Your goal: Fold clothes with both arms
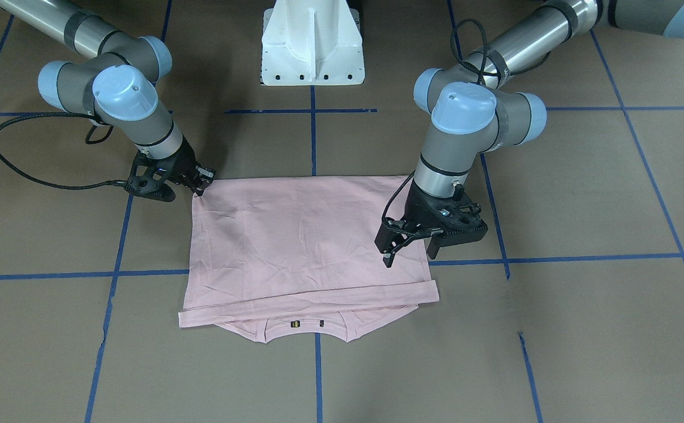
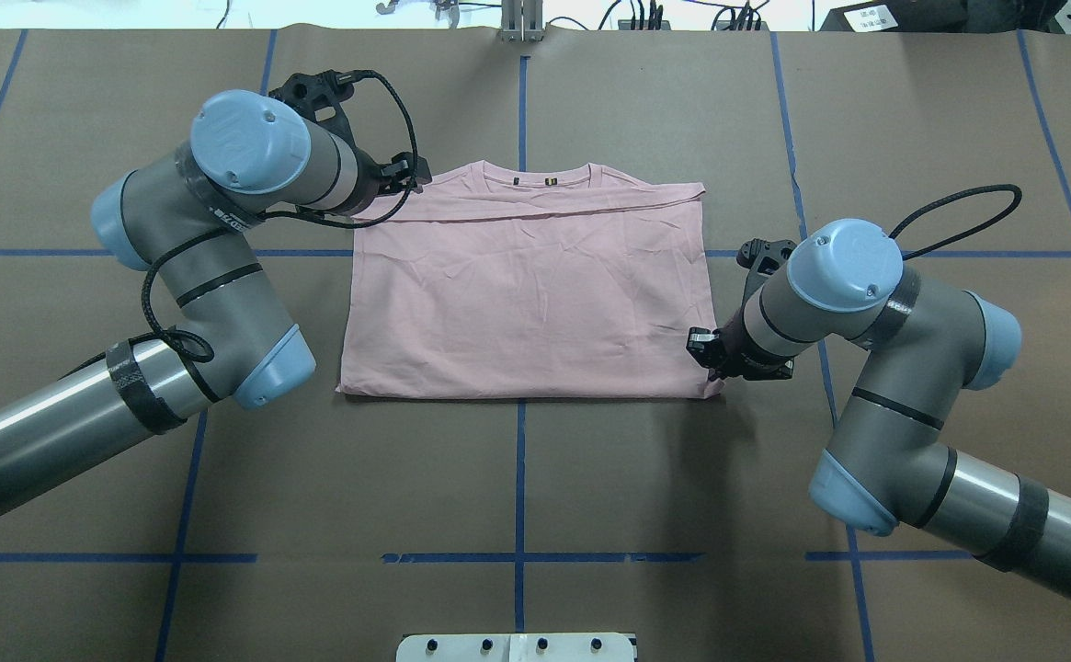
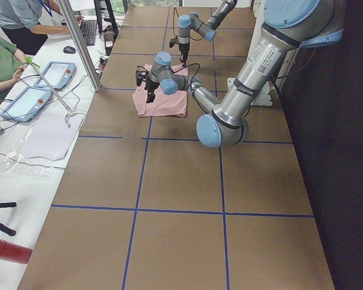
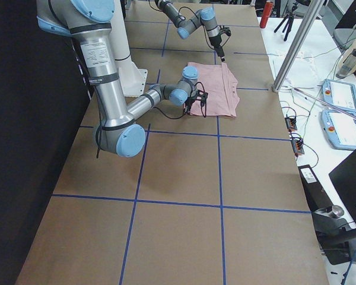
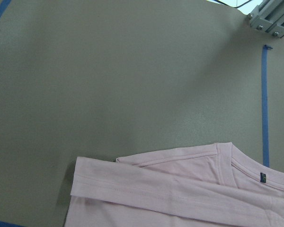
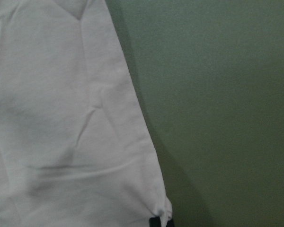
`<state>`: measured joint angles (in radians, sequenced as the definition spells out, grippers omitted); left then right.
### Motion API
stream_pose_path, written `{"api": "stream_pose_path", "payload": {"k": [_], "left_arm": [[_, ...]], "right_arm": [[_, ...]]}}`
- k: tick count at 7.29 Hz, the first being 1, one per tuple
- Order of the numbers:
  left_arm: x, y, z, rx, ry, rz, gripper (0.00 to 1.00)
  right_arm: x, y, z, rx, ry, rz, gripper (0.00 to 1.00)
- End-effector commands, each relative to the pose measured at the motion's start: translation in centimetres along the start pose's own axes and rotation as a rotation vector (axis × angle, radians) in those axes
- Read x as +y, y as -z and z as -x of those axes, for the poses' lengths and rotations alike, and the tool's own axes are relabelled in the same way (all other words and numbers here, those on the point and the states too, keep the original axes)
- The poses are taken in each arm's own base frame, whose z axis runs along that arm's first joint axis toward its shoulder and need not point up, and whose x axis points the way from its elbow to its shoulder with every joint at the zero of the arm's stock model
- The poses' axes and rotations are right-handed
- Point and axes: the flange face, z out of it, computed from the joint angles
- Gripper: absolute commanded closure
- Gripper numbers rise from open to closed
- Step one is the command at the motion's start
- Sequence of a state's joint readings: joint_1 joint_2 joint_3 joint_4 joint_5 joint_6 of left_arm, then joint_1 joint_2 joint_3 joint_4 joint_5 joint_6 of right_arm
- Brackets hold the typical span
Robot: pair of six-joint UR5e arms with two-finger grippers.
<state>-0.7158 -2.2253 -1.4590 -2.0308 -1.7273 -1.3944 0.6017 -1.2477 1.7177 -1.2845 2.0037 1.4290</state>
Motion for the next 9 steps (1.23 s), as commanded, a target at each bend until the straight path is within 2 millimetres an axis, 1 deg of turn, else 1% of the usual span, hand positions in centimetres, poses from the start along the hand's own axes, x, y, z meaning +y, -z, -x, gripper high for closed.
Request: {"api": "stream_pose_path", "payload": {"k": [1,2,3,4,5,6,7,8,9], "left_arm": [[0.3,0.0,-0.2,0.002,-0.001,0.003,0.0],[0.3,0.3,-0.4,0.01,0.002,0.002,0.0],[0.4,0.6,-0.6,0.016,0.002,0.002,0.0],[1.0,0.9,-1.0,0.025,-0.002,0.007,0.0],[1.6,1.2,-1.3,0.034,0.004,0.012,0.0],[2.6,1.2,-1.7,0.041,0.015,0.023,0.0],[2.8,1.6,-2.1,0.052,0.012,0.024,0.0],[3.5,1.9,-2.5,0.06,0.005,0.034,0.0],[4.7,2.1,-2.9,0.053,0.018,0.058,0.0]], "right_arm": [[2.9,1.5,-2.1,0.026,0.014,0.028,1.0],[6.2,2.5,-4.6,0.046,0.037,0.06,1.0],[9.8,3.0,-5.7,0.083,0.06,0.105,1.0],[13.4,3.2,-6.4,0.126,0.083,0.17,1.0],[16.5,3.9,-7.1,0.15,0.105,0.25,1.0],[19.8,4.1,-9.0,0.19,0.112,0.314,1.0],[21.6,3.7,-9.5,0.215,0.093,0.338,1.0],[22.1,3.6,-9.4,0.216,0.091,0.338,0.01],[22.4,4.0,-8.5,0.206,0.013,0.324,0.0]]}}
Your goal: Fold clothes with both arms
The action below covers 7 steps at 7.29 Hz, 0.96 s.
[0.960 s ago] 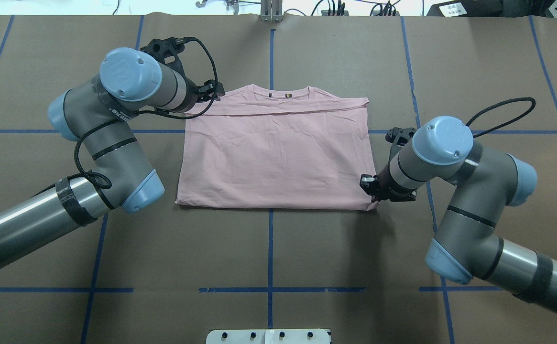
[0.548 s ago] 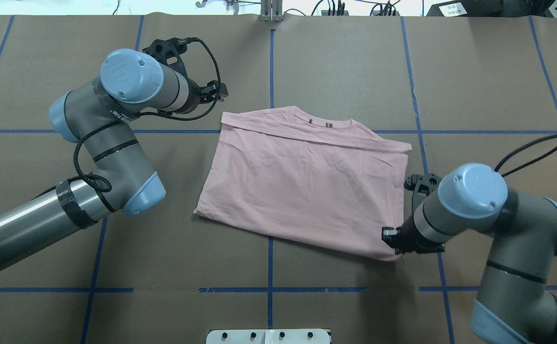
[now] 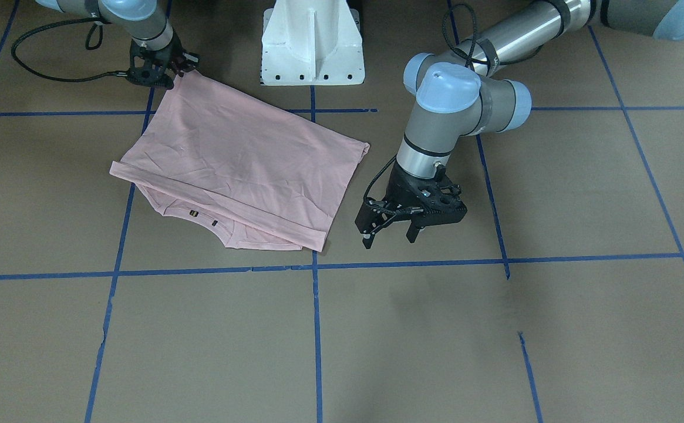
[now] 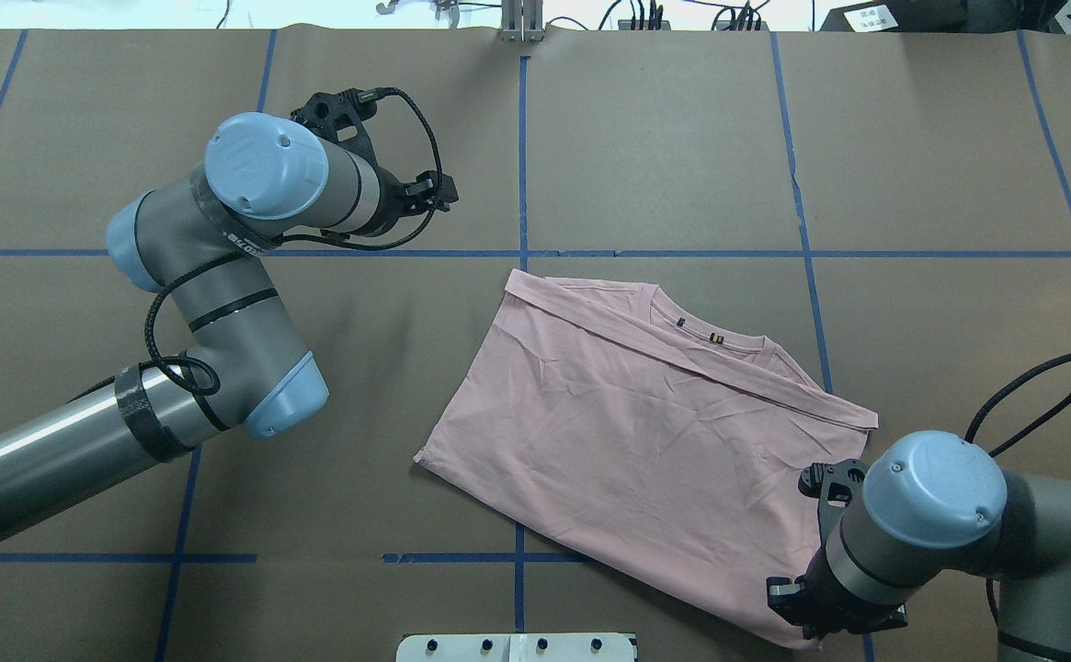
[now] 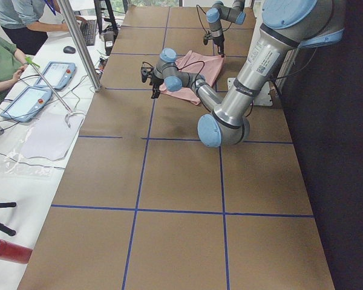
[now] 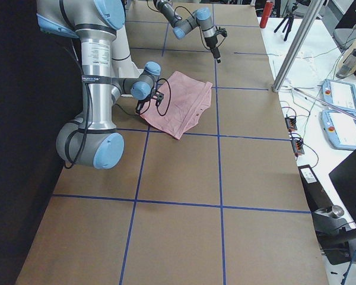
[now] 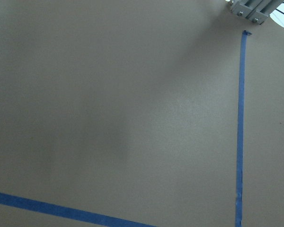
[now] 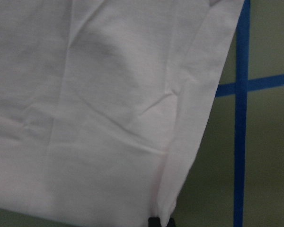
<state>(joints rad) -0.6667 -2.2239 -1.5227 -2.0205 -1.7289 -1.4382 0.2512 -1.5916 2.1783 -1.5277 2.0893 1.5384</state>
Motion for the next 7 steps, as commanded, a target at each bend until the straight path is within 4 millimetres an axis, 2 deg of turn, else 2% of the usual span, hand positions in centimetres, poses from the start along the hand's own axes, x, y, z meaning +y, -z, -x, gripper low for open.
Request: {"api": "stream_pose_path", "payload": {"k": [1,2,3,4,5,6,7], "left_arm": [[3.4,1.4,-0.1,-0.044,0.088,0.071,0.0],[7.2,3.5,0.1,-0.105,0.163,0.111,0.0],[10.4,4.9,0.3,-0.171,0.227,0.143,0.03],[14.4,5.1,0.2,-0.258,0.274,0.174,0.05],[19.0,4.1,0.4,-0.299,0.309,0.193,0.05],[23.8,2.7,0.0,-0.324,0.298,0.204,0.05],[24.3,1.9,-0.3,-0.335,0.299,0.203,0.05]], "right_arm": [[-0.2,2.2,2.3,-0.071,-0.108,-0.042,0.0],[-3.2,5.2,2.4,-0.124,-0.147,-0.108,0.0],[-5.2,7.4,2.6,-0.163,-0.157,-0.149,0.0],[-6.8,10.0,3.4,-0.213,-0.167,-0.211,0.0],[-8.3,11.7,3.3,-0.239,-0.19,-0.242,0.0],[-8.8,12.5,3.6,-0.252,-0.191,-0.261,0.0],[-9.5,12.2,4.3,-0.248,-0.193,-0.273,0.0]]}}
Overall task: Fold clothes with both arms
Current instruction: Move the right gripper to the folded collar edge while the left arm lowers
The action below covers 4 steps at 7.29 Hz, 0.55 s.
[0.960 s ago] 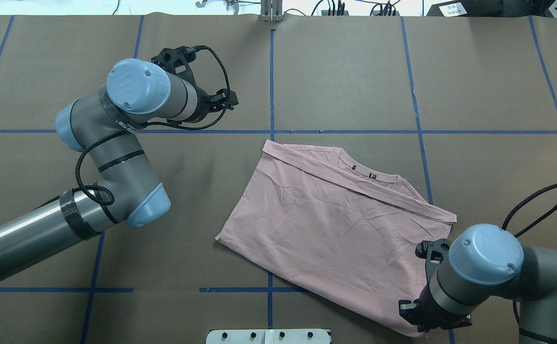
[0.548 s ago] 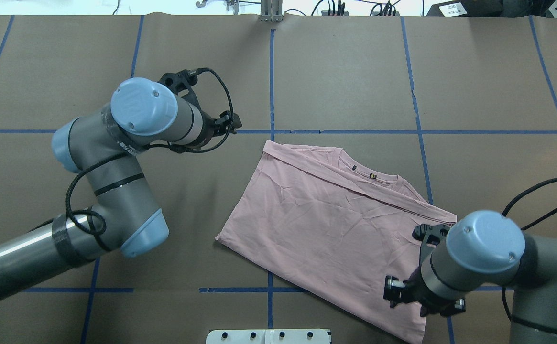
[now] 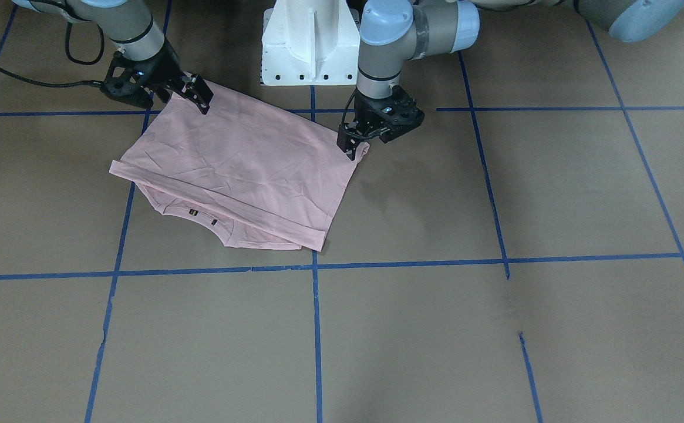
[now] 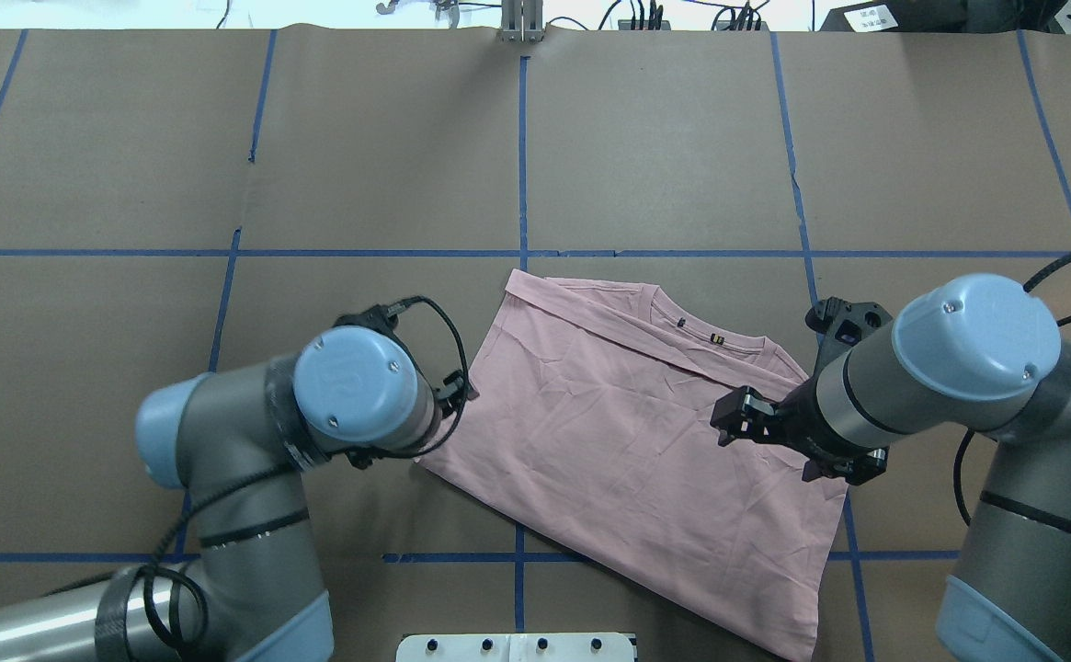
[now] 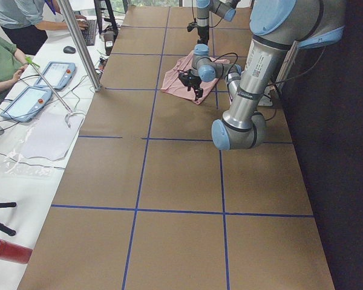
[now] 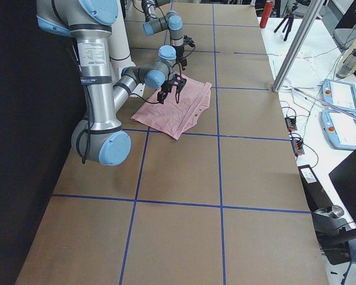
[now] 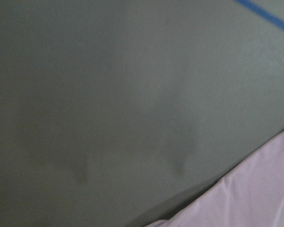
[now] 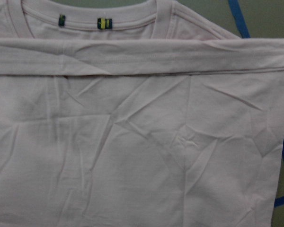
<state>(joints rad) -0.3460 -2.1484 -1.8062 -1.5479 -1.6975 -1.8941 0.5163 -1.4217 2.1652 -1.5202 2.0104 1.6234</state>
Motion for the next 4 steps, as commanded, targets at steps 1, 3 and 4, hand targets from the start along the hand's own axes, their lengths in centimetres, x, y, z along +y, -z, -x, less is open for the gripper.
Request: {"api": "stream_pose_path", "payload": {"k": [1,3,4], "left_arm": [[2.42,-2.05,0.41,-0.024,0.005,0.002,0.05],[2.3,-2.49,0.54,-0.032,0.002,-0.002,0.05],[2.29,-2.56,0.55,-0.033,0.002,-0.003,0.06]], "right_arm": [[-0.94,0.05,1.3,-0.015,-0.003,-0.025,0.0],[-0.96,0.03,1.29,-0.014,-0.003,-0.027,0.0],[-0.99,0.14,1.3,-0.015,-0.004,-0.028,0.0]]}}
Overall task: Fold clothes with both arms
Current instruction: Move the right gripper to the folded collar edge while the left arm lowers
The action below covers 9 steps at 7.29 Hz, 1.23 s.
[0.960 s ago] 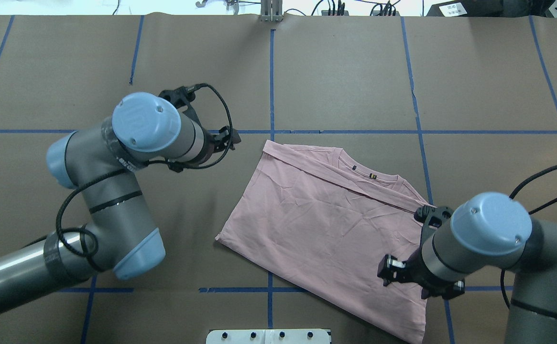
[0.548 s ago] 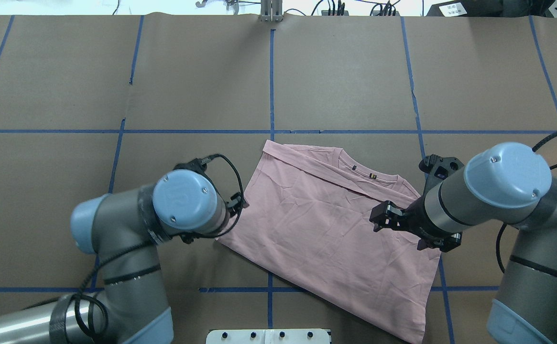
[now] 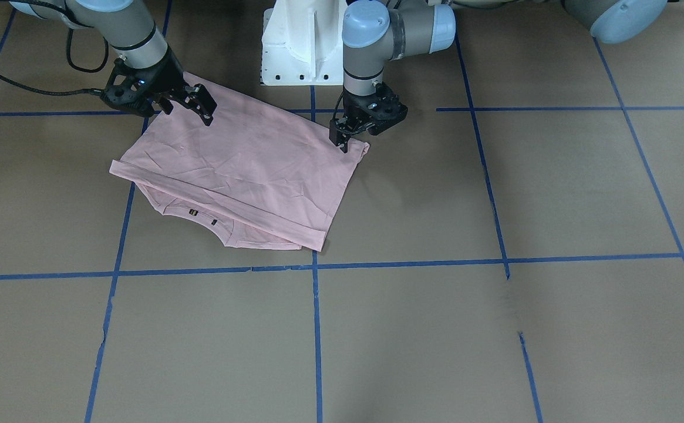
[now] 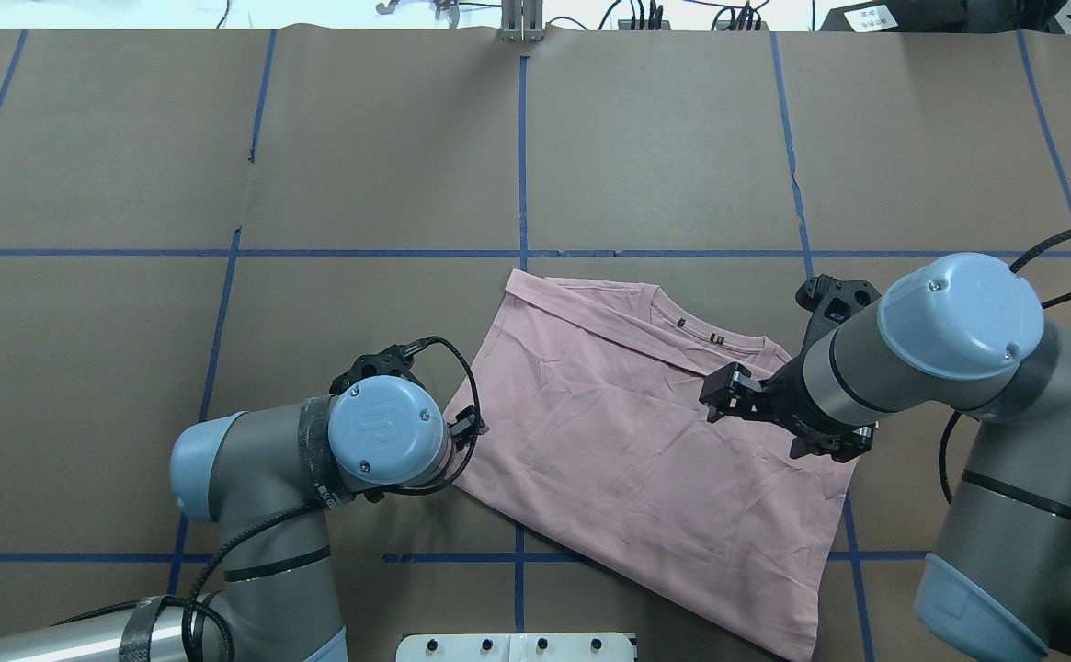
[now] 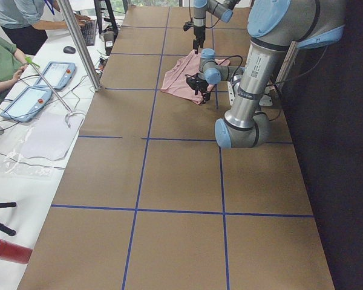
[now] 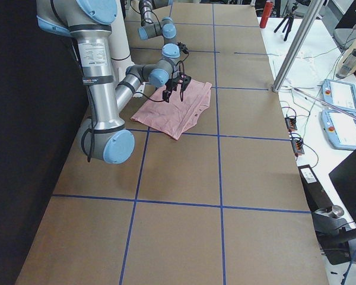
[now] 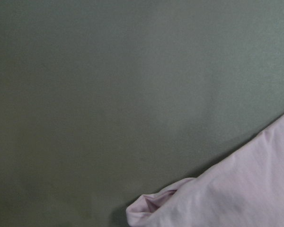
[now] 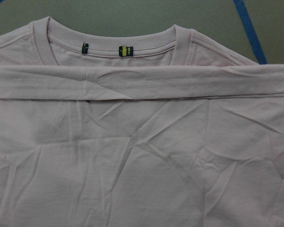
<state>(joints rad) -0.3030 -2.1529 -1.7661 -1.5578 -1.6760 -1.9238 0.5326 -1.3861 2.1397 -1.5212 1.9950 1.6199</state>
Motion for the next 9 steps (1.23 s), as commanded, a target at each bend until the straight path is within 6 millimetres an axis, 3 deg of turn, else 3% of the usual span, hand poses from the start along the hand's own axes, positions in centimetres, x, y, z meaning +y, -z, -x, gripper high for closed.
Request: {"api": "stream_pose_path", "payload": {"k": [1,2,3,4,5,8,9], "left_arm": [[0.0,-0.5,0.1,-0.009,-0.001,-0.002,0.08],[-0.1,-0.6,0.2,-0.012,-0.004,-0.005,0.14],[-0.1,-0.6,0.2,-0.01,-0.004,-0.004,0.35],[-0.1,-0.6,0.2,-0.009,-0.006,-0.004,0.7],[-0.2,-0.6,0.2,-0.006,-0.007,-0.017,1.0],[-0.8,0.2,-0.3,0.045,-0.066,-0.016,1.0],[-2.2,0.5,-0.5,0.05,-0.054,-0.029,1.0]], "right_arm": [[0.0,0.1,0.0,-0.001,0.0,-0.002,0.0],[-0.1,0.2,0.0,-0.003,-0.001,-0.003,0.0],[-0.1,0.2,0.0,-0.003,-0.001,-0.003,0.0],[-0.1,0.2,0.0,-0.003,-0.002,-0.004,0.0],[-0.2,0.2,0.0,-0.004,-0.003,-0.005,0.0],[-0.6,0.7,0.0,-0.01,-0.01,-0.012,0.0],[-0.5,0.6,0.0,-0.01,-0.009,-0.011,0.0]]}}
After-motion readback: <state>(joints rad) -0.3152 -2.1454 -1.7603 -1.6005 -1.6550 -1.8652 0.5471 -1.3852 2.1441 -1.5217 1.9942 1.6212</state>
